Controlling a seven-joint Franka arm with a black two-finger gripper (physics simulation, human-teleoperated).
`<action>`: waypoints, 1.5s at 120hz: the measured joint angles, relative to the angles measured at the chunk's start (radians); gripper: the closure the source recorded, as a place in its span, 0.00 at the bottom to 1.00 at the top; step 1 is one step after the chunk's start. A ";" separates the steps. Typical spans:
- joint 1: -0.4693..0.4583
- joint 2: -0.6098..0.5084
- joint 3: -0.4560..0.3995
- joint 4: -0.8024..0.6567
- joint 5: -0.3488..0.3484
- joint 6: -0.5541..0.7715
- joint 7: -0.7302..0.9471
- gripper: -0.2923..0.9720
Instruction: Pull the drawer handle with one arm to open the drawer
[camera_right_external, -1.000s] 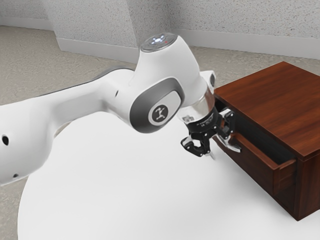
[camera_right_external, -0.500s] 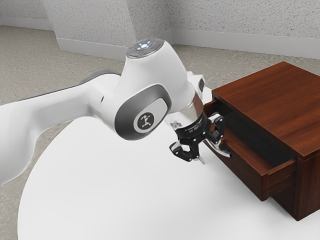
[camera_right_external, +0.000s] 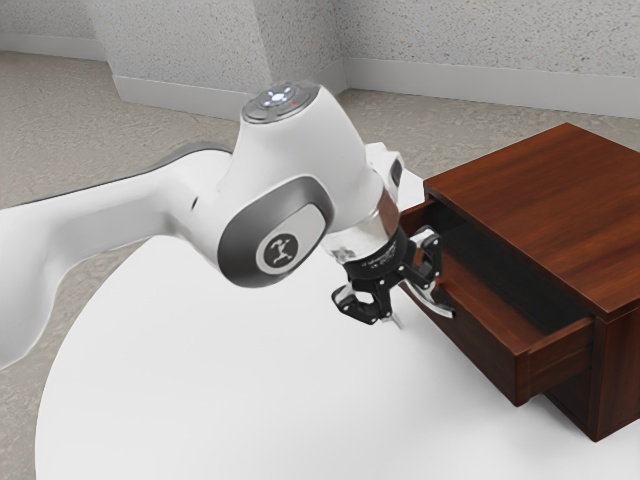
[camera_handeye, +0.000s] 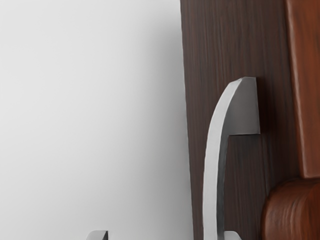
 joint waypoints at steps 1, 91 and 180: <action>0.000 0.000 0.000 0.000 0.000 0.000 0.000 0.60; -0.005 -0.060 0.005 -0.065 0.031 0.003 0.003 0.61; 0.005 -0.126 0.010 -0.152 0.055 0.025 0.003 0.61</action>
